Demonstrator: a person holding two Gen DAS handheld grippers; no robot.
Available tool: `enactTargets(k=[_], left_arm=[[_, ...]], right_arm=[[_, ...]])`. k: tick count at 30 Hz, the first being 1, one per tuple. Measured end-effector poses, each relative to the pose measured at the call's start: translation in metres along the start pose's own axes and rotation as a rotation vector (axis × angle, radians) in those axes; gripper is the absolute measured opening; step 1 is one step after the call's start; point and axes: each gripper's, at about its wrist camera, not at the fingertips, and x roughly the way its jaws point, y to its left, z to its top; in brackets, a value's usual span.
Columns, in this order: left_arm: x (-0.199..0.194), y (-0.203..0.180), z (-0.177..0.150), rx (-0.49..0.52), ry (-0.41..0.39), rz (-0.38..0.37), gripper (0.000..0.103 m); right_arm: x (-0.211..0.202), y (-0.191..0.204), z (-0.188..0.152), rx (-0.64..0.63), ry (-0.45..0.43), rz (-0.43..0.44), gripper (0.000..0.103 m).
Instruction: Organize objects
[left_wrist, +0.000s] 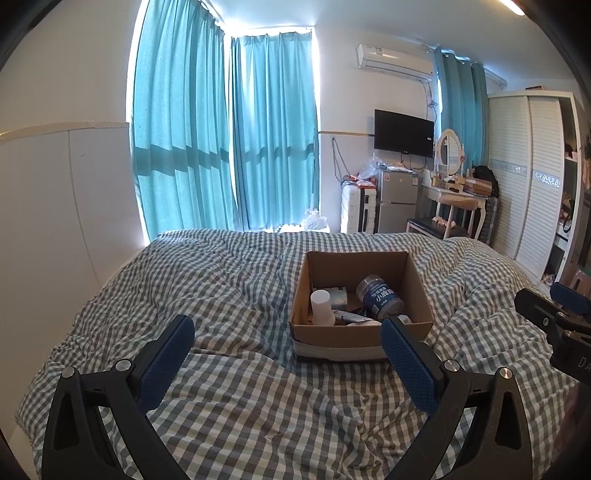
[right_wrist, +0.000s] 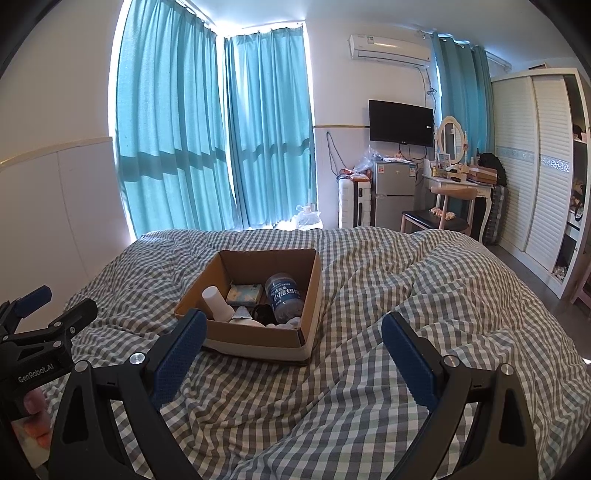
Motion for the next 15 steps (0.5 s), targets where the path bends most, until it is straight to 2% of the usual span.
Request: enactTargets(k=[15], left_arm=[[0.0003,0.0013,-0.0024,-0.001,0.003,-0.009,0.103]], right_arm=[[0.0024,0.0028,-0.0025,-0.003,0.015,0.007,0.096]])
